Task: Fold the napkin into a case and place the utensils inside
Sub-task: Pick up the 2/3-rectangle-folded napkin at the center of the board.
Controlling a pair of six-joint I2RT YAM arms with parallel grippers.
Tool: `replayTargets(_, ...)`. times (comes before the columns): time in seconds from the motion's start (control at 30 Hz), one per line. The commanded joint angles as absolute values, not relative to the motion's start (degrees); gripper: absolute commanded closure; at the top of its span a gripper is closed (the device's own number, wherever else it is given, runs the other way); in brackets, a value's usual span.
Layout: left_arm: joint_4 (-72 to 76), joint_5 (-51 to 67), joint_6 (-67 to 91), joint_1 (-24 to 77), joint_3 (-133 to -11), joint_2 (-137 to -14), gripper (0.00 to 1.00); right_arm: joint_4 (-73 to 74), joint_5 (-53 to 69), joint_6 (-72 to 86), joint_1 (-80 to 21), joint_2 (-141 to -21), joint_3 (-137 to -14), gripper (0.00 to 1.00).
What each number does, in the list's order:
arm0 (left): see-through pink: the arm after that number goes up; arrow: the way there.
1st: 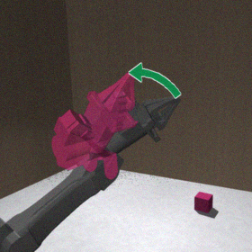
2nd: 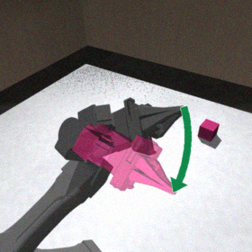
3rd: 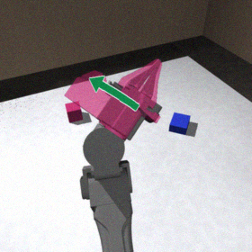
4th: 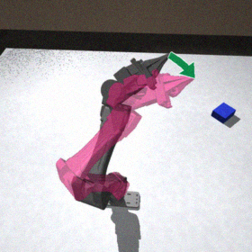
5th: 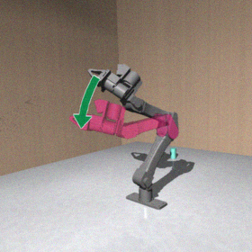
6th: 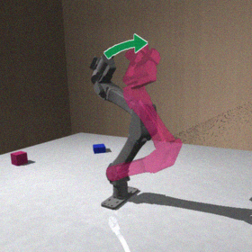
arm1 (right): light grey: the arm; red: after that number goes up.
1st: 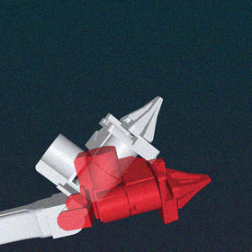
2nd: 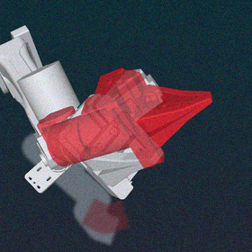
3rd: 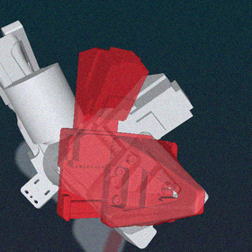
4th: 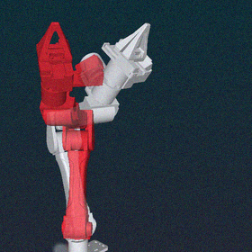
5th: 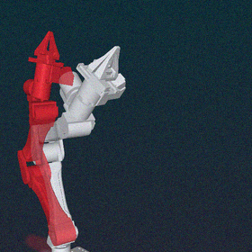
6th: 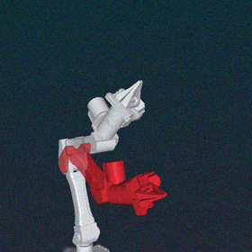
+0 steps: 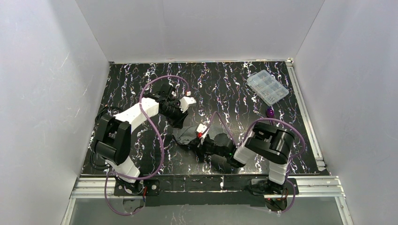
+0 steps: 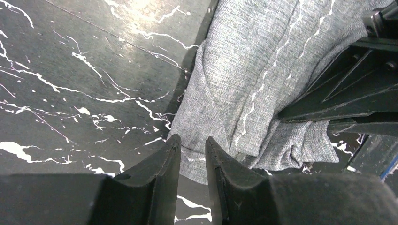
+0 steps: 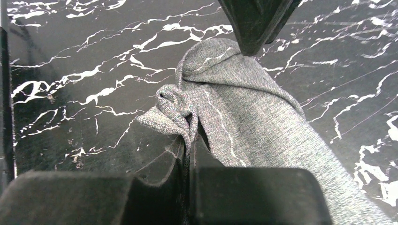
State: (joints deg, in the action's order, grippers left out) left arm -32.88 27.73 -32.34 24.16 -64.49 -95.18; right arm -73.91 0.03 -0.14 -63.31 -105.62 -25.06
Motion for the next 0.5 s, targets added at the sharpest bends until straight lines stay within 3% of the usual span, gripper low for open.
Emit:
replayTargets(0.0, -29.4, 26.3, -30.3, 25.2, -63.2, -95.5, 0.76, -76.9, 5.3, 6.4, -61.3, -107.7, -26.4, 0.99)
replayTargets(0.47, -30.6, 25.5, -28.1, 28.9, -62.8, -96.6, 0.71, -76.3, 10.1, 12.5, -58.5, -109.8, -27.9, 0.99)
